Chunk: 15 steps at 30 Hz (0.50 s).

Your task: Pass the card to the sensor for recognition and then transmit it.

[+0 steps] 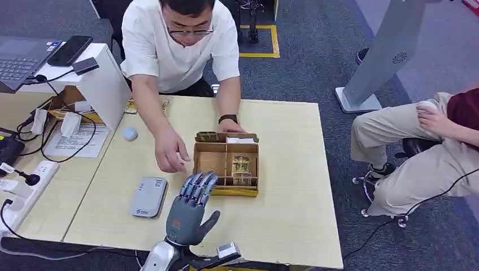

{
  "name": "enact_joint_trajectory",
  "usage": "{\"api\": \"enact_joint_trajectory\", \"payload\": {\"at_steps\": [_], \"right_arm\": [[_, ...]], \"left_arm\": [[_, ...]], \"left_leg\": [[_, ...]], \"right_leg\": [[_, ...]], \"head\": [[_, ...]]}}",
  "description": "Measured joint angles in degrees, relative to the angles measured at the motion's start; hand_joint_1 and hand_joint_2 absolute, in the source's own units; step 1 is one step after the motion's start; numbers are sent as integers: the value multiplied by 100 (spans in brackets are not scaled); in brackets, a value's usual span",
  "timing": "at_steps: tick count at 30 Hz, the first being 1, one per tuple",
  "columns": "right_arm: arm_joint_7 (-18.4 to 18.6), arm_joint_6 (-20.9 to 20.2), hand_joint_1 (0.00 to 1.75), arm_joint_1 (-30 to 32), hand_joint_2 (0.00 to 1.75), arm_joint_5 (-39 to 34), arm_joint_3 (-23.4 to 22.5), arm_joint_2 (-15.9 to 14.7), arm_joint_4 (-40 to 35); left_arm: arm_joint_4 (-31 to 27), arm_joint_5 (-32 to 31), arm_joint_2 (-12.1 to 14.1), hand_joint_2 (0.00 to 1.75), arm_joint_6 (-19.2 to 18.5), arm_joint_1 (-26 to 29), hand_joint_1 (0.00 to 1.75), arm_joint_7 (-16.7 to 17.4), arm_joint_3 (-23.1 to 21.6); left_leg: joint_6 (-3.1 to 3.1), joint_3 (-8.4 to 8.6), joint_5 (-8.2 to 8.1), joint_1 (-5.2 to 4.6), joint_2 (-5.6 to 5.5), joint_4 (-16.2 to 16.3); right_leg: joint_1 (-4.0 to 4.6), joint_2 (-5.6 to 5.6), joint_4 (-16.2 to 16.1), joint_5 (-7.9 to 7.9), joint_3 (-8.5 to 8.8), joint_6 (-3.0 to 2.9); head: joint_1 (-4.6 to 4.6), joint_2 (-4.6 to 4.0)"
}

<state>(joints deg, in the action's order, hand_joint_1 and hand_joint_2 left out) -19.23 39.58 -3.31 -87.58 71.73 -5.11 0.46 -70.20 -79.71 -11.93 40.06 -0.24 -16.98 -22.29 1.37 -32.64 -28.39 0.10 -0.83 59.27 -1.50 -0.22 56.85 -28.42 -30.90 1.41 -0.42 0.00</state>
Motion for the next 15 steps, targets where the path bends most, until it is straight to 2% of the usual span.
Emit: {"api": "enact_joint_trajectory", "payload": {"at_steps": [9, 15], "right_arm": [[17, 0, 0, -11, 175, 15, 2, 13, 0], [26, 0, 0, -23, 175, 15, 2, 17, 0]], "left_arm": [[0, 68, 11, 175, 0, -7, 12, -24, 0], [2, 72, 26, 175, 2, -11, 16, -24, 0]], "left_leg": [[0, 0, 0, 0, 0, 0], [0, 0, 0, 0, 0, 0]], "right_leg": [[0, 0, 0, 0, 0, 0], [0, 0, 0, 0, 0, 0]], "head": [[0, 2], [0, 2]]}}
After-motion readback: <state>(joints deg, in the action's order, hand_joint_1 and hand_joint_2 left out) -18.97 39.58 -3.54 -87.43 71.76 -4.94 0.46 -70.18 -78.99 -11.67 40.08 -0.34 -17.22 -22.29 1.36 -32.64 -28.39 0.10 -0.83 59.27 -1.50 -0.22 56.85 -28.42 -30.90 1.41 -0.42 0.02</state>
